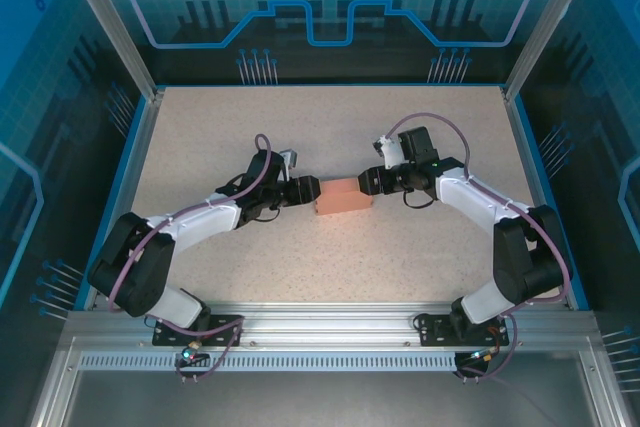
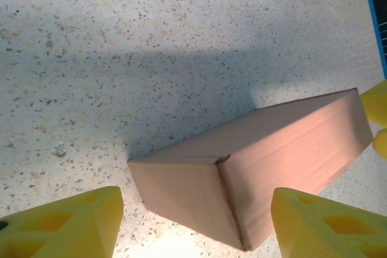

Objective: Fold the paper box

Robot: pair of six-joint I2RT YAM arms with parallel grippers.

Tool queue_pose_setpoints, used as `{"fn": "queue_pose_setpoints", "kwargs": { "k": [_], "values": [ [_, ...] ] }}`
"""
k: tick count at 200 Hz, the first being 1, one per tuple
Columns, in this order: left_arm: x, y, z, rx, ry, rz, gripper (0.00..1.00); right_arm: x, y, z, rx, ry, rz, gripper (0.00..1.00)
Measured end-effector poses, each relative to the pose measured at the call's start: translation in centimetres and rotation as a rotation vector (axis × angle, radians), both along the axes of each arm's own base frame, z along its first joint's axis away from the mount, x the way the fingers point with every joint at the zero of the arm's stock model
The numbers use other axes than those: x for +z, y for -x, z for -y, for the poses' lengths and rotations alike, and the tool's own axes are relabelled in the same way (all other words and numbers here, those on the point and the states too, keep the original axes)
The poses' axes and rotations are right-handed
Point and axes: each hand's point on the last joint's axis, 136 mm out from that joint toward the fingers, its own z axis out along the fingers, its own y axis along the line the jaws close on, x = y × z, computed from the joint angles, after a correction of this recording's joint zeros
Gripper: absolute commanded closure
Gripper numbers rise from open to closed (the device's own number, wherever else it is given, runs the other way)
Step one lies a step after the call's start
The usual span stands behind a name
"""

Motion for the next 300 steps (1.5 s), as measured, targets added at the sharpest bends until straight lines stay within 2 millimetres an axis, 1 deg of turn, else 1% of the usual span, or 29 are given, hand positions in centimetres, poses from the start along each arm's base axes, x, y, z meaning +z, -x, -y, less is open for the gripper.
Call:
{"fn": "queue_pose_setpoints", "kwargs": {
  "k": [16,51,109,131,160,197,228,244,271,300],
  "values": [
    [0.2,-0.1,0.2,-0.002,0.012,0.005,0.36,0.0,0.0,0.0,-0.001,0.0,0.0,0.48],
    [0.3,0.1,0.5,-0.003,0.028,-0.002,0.46,-0.1,0.0,0.0,0.001,0.003,0.0,0.53],
    [0.2,0.6,1.3,-0.03,0.033,-0.011,0.57,-0.6,0.0,0.1,0.002,0.011,-0.009,0.58],
    [-0.2,0.7,1.6,-0.038,0.032,-0.022,0.59,-0.6,0.0,0.1,0.002,0.012,-0.01,0.6],
    [0.1,0.5,1.7,-0.039,0.035,-0.016,0.62,-0.6,-0.1,0.1,0.0,0.012,-0.007,0.63],
    [0.4,0.1,1.8,-0.032,0.029,-0.015,0.63,-0.4,-0.4,0.1,-0.007,0.006,0.005,0.64],
    [1.3,-1.0,1.8,-0.014,0.026,0.011,0.63,0.0,-1.0,0.2,-0.024,-0.006,0.017,0.65],
    [1.7,-2.0,1.7,0.002,0.02,0.023,0.63,0.3,-1.8,0.1,-0.033,-0.006,0.027,0.65],
    [2.2,-4.6,1.4,0.028,0.0,0.048,0.63,0.8,-4.3,0.0,-0.056,0.0,0.056,0.65],
    [2.5,-7.6,1.2,0.051,-0.032,0.08,0.63,0.9,-7.0,-0.1,-0.081,0.012,0.078,0.65]
  ]
}}
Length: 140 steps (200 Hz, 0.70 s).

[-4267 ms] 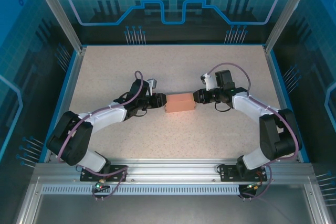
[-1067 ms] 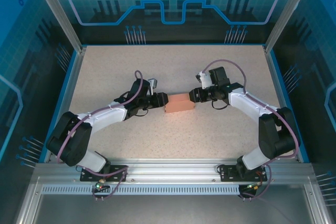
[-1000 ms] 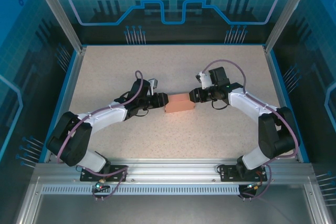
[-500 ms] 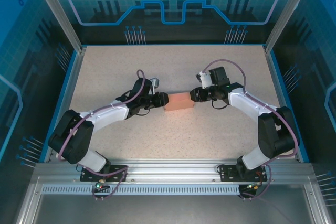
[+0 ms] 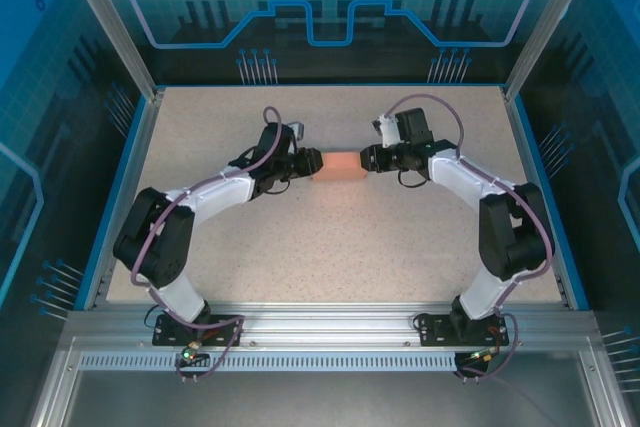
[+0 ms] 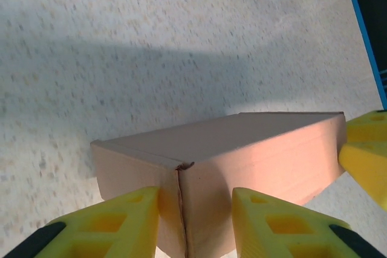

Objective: Fold the paper box

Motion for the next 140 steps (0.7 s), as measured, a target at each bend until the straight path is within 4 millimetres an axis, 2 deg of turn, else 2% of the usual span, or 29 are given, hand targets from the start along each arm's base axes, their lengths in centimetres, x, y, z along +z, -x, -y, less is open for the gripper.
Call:
{"fn": "queue_pose_setpoints", "kwargs": {
  "k": [34,56,82,112,140],
  "values": [
    [0.1,-3.3,-0.3,0.021,-0.053,0.04,0.62,0.0,-2.8,0.0,-0.032,0.021,0.041,0.65],
    [-0.3,-4.8,-0.5,0.025,-0.073,0.049,0.62,-0.2,-4.1,-0.1,-0.045,0.026,0.063,0.66],
    [-0.9,-5.2,-0.4,0.018,-0.089,0.05,0.61,-0.8,-4.7,0.1,-0.058,0.037,0.072,0.66],
    [-1.2,-5.2,-0.4,0.014,-0.095,0.046,0.6,-0.5,-5.2,0.0,-0.062,0.035,0.102,0.66],
    [-2.1,-4.8,-0.5,0.012,-0.097,0.039,0.58,-1.4,-4.9,0.1,-0.061,0.034,0.106,0.66]
  ]
}}
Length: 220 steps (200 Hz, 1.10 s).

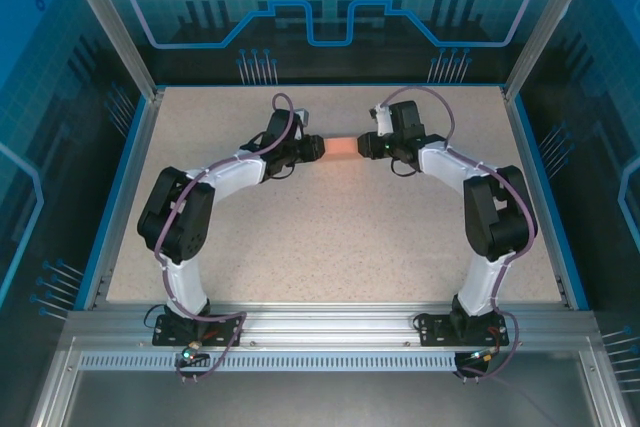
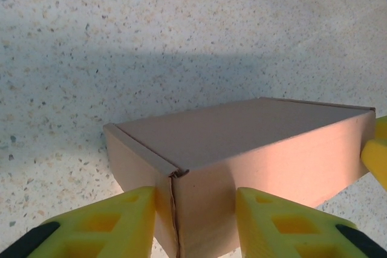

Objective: Fold the paper box

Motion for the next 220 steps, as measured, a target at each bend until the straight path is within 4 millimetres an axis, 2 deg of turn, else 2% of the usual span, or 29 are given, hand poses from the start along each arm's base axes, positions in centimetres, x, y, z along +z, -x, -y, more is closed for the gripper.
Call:
{"fn": "queue_pose_setpoints", "kwargs": {
  "k": [66,128,220],
  "values": [
    [-2.7,2.4,-0.2,-0.026,0.003,-0.046,0.54,-1.7,2.7,-0.6,0.032,0.01,-0.025,0.64],
    [-5.1,4.4,-0.3,-0.032,0.015,-0.101,0.51,-4.1,5.3,-1.0,0.059,0.026,-0.081,0.62],
    [-7.0,5.9,-0.7,-0.033,0.015,-0.135,0.45,-6.0,6.8,-0.4,0.048,0.039,-0.131,0.53]
  ]
}}
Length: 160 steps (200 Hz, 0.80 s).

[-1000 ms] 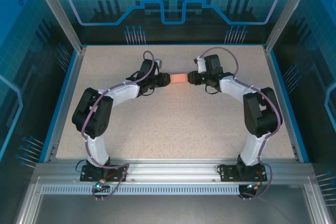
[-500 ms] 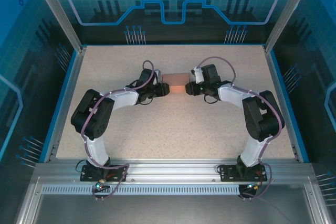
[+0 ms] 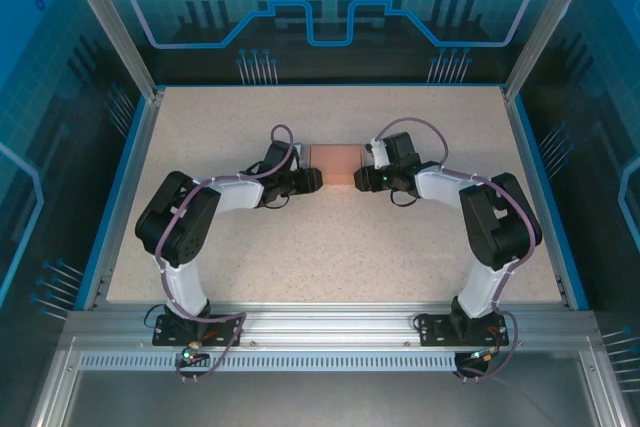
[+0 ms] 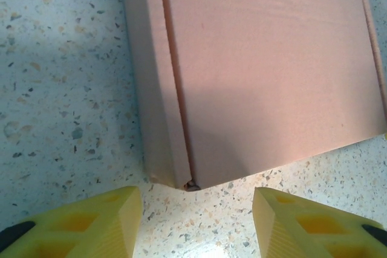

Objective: Fold the paper box

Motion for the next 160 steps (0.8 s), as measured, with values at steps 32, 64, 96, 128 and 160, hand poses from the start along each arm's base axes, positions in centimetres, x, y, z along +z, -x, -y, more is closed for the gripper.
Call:
{"fn": "queue_pose_setpoints", "kwargs": {
  "k": [32,64,96,128,160],
  "values": [
    [0.4,0.3,-0.2,0.005,0.007,0.004,0.42,0.1,0.0,0.4,-0.01,0.019,0.007,0.45],
    [2.2,0.3,-0.2,0.008,0.018,0.042,0.38,2.0,0.3,1.0,-0.018,0.037,0.044,0.38],
    [4.5,0.1,-0.7,0.016,0.01,0.106,0.36,5.5,0.3,1.8,-0.028,0.057,0.128,0.33],
    [7.0,0.2,-1.7,0.028,-0.025,0.177,0.34,8.2,0.8,2.9,-0.041,0.1,0.192,0.3],
    [10.3,0.5,-3.3,0.049,-0.084,0.277,0.29,10.5,1.0,4.2,-0.057,0.157,0.25,0.27]
  ]
}}
